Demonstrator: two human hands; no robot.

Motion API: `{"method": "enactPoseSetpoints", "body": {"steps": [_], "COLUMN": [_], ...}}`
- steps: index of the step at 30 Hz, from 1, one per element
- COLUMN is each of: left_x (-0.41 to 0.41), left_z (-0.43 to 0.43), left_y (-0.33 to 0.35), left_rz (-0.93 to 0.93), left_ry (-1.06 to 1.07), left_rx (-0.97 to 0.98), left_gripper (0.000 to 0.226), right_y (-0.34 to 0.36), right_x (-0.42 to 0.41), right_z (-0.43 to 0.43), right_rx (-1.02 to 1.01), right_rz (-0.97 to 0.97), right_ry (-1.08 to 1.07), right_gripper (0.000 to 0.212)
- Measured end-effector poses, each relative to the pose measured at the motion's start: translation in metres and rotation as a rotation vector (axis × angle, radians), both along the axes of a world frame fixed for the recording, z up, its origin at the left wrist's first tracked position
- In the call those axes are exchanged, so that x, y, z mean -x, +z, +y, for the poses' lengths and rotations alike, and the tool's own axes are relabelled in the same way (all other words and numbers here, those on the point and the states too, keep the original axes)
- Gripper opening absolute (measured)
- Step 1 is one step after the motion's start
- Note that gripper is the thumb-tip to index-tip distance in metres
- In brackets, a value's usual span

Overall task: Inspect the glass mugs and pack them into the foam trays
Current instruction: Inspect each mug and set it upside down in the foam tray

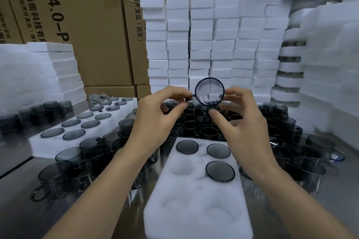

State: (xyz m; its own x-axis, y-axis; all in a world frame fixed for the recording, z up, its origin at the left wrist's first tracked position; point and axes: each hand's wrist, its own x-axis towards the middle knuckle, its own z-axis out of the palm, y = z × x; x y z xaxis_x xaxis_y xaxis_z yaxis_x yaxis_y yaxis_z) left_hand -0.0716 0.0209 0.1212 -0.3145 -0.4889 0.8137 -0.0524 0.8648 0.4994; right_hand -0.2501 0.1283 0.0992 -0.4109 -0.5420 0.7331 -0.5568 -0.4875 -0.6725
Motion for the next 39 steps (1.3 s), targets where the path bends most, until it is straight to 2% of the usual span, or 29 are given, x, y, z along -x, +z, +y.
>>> {"method": "enactPoseSetpoints", "body": {"steps": [8,13,19,25,28,30,34,39], "left_x": [0.001,0.002,0.006,0.010,0.011,0.011,0.013,0.011], "left_z": [0.009,0.011,0.014,0.019,0.020,0.021,0.024,0.022], "left_y": [0.006,0.008,0.013,0.016,0.019,0.019,0.019,0.021], "left_rz": [0.086,0.121,0.328,0.487,0.601,0.658,0.674,0.671], "left_ry": [-0.047,-0.072,-0.223,-0.537,-0.598,-0.604,-0.571,-0.560], "left_rx": [0.056,0.009,-0.295,-0.886,-1.183,-1.316,-1.375,-1.285], "left_gripper": [0.024,0.025,0.012,0.014,0.019,0.018,0.026,0.020], "right_y": [0.006,0.006,0.007,0.008,0.006,0.005,0.004,0.003], "right_x": [-0.004,-0.004,-0.003,-0.005,-0.006,-0.008,-0.009,-0.007], "right_z": [0.005,0.004,0.006,0.008,0.009,0.008,0.007,0.006], "right_rx": [0.048,0.046,0.007,0.021,0.015,0.003,-0.003,0.000], "right_rz": [-0.016,-0.008,0.092,0.184,0.222,0.231,0.232,0.219], "right_ry": [-0.019,-0.009,0.058,0.041,0.021,0.024,0.021,0.014], "right_gripper": [0.038,0.040,0.060,0.064,0.063,0.064,0.065,0.066]}}
